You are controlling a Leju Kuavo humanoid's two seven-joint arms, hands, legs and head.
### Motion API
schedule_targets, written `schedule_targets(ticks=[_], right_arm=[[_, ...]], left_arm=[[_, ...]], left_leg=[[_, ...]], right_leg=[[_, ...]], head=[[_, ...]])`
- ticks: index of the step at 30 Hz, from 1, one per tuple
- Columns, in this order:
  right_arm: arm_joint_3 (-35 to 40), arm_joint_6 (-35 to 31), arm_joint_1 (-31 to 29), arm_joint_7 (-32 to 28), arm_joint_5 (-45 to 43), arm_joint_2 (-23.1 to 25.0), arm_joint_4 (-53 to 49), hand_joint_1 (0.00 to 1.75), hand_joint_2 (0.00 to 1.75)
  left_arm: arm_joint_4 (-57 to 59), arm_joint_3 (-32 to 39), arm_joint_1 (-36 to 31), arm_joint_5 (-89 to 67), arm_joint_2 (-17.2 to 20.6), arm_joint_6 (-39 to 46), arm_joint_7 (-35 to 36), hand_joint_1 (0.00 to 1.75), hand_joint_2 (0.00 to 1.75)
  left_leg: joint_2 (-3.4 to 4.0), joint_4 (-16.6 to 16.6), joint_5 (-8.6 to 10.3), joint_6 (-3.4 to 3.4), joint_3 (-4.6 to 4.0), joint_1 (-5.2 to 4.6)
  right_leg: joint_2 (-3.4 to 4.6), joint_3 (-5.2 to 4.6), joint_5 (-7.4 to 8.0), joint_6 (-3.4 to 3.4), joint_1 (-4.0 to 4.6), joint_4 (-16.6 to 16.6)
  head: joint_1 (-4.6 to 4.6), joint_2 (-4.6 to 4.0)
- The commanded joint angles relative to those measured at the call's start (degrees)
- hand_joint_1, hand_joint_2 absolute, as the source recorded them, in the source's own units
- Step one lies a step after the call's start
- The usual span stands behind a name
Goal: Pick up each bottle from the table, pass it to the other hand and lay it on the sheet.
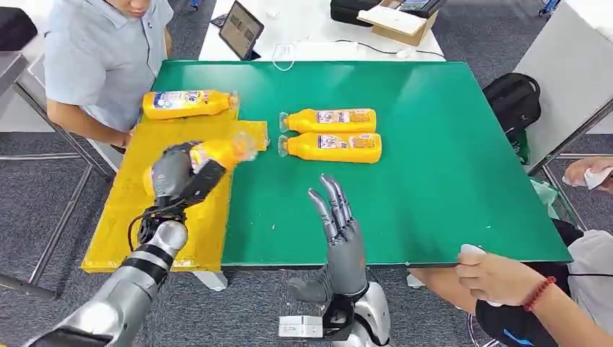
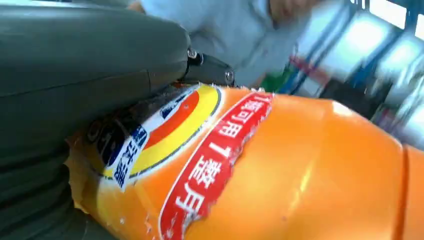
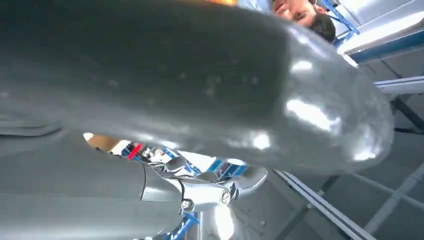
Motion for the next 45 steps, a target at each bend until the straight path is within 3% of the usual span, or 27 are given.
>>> schedule_targets(ticks=[1, 6, 7, 12, 13, 14, 16, 17, 19, 28, 32, 33, 36, 43, 45], right_arm=[[2.1, 0.0, -1.7, 0.0, -2.0, -3.2, 6.5, 0.00, 0.00], [1.3, 0.0, -1.8, 0.0, -2.5, -3.4, 7.7, 0.00, 0.00], [1.1, 0.0, -1.9, 0.0, -2.5, -3.5, 7.8, 0.00, 0.00], [1.1, 0.0, -1.8, 0.0, -2.7, -3.6, 7.8, 0.00, 0.00], [1.0, 0.0, -1.8, 0.0, -2.8, -3.6, 8.0, 0.00, 0.00], [0.8, 0.0, -1.9, 0.0, -2.7, -3.6, 8.1, 0.00, 0.00], [0.8, 0.0, -2.0, 0.0, -2.9, -3.7, 8.4, 0.00, 0.00], [0.8, 0.0, -2.1, 0.0, -2.7, -3.8, 8.6, 0.00, 0.00], [0.9, 0.0, -2.1, 0.0, -2.9, -3.9, 8.9, 0.00, 0.00], [0.4, 0.0, -1.9, 0.0, -3.8, -3.9, 8.6, 0.00, 0.00], [0.1, 0.0, -1.6, 0.0, -3.4, -3.9, 8.0, 0.00, 0.00], [0.2, 0.0, -1.6, 0.0, -3.4, -3.9, 7.8, 0.00, 0.00], [-1.0, 0.0, -0.7, 0.0, -0.9, -2.7, 5.5, 0.00, 0.00], [-1.0, 0.0, -0.7, 0.0, -0.9, -2.7, 5.5, 0.00, 0.00], [-1.7, 0.0, -0.3, 0.0, -0.7, -2.0, 4.9, 0.00, 0.00]], left_arm=[[20.0, -10.5, -10.3, -8.9, 0.9, -10.0, 6.7, 1.75, 1.75], [20.7, -12.2, -11.0, -11.6, 0.3, -13.2, 8.3, 1.75, 1.75], [20.9, -12.1, -11.2, -11.5, 0.0, -14.4, 8.4, 1.66, 1.75], [20.9, -12.1, -11.2, -11.5, -0.3, -14.8, 8.4, 1.61, 1.75], [21.0, -12.1, -11.1, -11.5, -0.3, -15.0, 8.4, 1.29, 1.75], [21.1, -11.9, -11.2, -11.3, -0.5, -16.5, 8.3, 0.12, 1.75], [20.8, -11.7, -11.0, -11.0, -0.7, -18.8, 7.3, 0.00, 1.75], [20.7, -11.5, -10.9, -10.8, -0.9, -20.2, 6.6, 0.00, 0.00], [20.4, -11.1, -10.8, -10.4, -1.1, -21.1, 5.9, 0.00, 0.00], [12.9, 3.2, -8.2, 9.3, -3.2, -33.2, -10.4, 0.00, 0.00], [4.6, 5.8, -5.9, 13.6, -3.6, -29.6, -14.6, 0.00, 0.00], [-0.2, 6.9, -4.1, 15.3, -4.1, -26.2, -16.3, 0.00, 1.75], [-16.0, 10.5, 2.6, 23.1, -6.3, -18.6, -21.7, 0.00, 1.75], [-16.0, 10.5, 2.6, 23.1, -6.3, -18.6, -21.7, 0.00, 1.75], [-24.5, 11.2, 6.3, 28.1, -6.9, -17.6, -22.8, 0.00, 1.75]], left_leg=[[-0.07, 0.0, -0.09, -0.04, 0.29, 0.07], [0.03, 0.0, -0.08, -0.03, 0.19, 0.05], [-0.01, 0.0, -0.14, -0.04, 0.31, 0.05], [0.00, 0.0, -0.02, -0.02, 0.08, 0.04], [-0.01, 0.0, -0.08, -0.03, 0.17, 0.04], [0.00, 0.0, -0.06, -0.03, 0.15, 0.03], [0.00, 0.0, -0.06, -0.03, 0.15, 0.04], [-0.03, 0.0, -0.11, -0.03, 0.26, 0.05], [0.01, 0.0, -0.04, -0.02, 0.12, 0.03], [-0.03, 0.0, -0.04, -0.02, 0.13, 0.01], [-0.03, 0.0, -0.05, -0.02, 0.13, 0.02], [-0.04, 0.0, -0.02, -0.01, 0.05, 0.00], [-0.02, 0.0, -0.09, -0.02, 0.20, 0.00], [0.00, 0.0, -0.09, -0.04, 0.21, 0.00], [0.02, 0.0, -0.04, -0.03, 0.08, -0.01]], right_leg=[[-0.07, 0.34, -0.09, -0.09, 0.08, 0.0], [0.03, 0.22, -0.05, -0.07, 0.05, 0.0], [-0.01, 0.35, -0.13, -0.10, 0.05, 0.0], [-0.01, 0.11, -0.02, -0.05, 0.04, 0.0], [-0.02, 0.21, -0.07, -0.08, 0.05, 0.0], [0.00, 0.17, -0.06, -0.07, 0.04, 0.0], [-0.01, 0.18, -0.05, -0.07, 0.05, 0.0], [-0.03, 0.30, -0.11, -0.09, 0.06, 0.0], [0.00, 0.14, -0.03, -0.05, 0.03, 0.0], [-0.02, 0.18, -0.04, -0.06, 0.01, 0.0], [-0.02, 0.18, -0.05, -0.06, 0.02, 0.0], [-0.03, 0.09, -0.03, -0.05, 0.01, 0.0], [-0.02, 0.24, -0.10, -0.07, 0.01, 0.0], [0.01, 0.22, -0.09, -0.08, 0.00, 0.0], [0.01, 0.09, -0.04, -0.05, -0.01, 0.0]], head=[[0.02, 0.00], [0.00, 0.00], [0.02, 0.00], [0.02, 0.00], [0.02, 0.00], [0.02, 0.00], [0.02, 0.00], [0.02, 0.00], [0.00, 0.00], [0.00, 0.00], [0.02, 0.00], [0.00, 0.00], [0.02, 0.00], [0.00, 0.00], [0.02, 0.00]])
